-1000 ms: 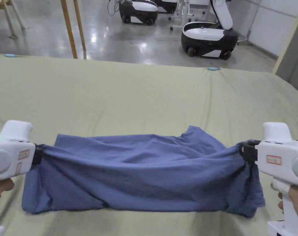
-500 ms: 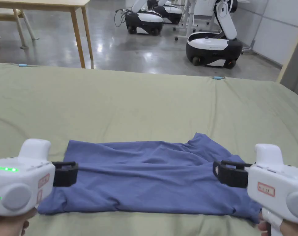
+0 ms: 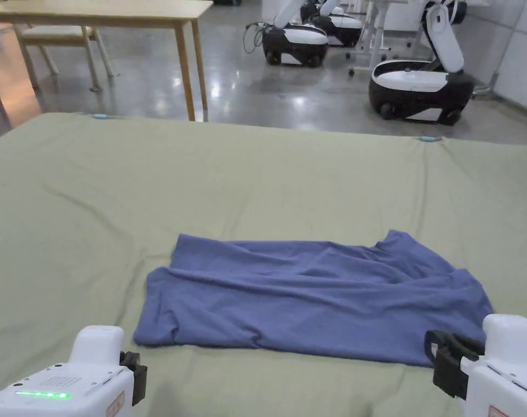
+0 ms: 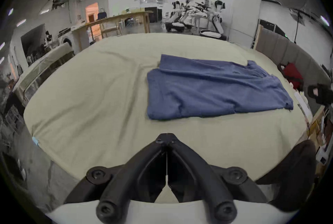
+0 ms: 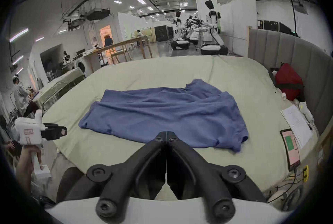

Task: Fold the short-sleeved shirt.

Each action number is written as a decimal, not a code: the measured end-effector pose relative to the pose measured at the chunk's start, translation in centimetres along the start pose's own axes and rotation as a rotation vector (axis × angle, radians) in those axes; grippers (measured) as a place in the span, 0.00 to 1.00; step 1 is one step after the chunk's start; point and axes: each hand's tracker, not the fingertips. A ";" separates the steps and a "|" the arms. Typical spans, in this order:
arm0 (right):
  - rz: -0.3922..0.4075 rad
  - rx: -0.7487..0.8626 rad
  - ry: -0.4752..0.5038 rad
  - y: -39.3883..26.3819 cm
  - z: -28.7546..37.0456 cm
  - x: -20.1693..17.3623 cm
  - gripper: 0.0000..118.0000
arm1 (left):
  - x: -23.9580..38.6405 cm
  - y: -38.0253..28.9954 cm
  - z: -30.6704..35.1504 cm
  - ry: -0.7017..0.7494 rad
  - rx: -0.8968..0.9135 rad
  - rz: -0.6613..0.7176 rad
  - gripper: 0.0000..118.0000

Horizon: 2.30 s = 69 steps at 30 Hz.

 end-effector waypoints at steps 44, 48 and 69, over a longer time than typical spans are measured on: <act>-0.049 -0.180 -0.108 3.8 -2.8 15.2 0.06 | 3.1 7.7 -0.5 0.000 -0.010 -0.154 0.04; -0.067 -0.238 -0.108 1.5 -0.2 15.0 0.06 | 1.8 4.9 2.1 -0.036 -0.040 -0.141 0.04; 0.044 0.142 -0.029 2.7 1.5 3.8 0.77 | 5.4 4.5 3.9 -0.039 0.237 -0.162 0.86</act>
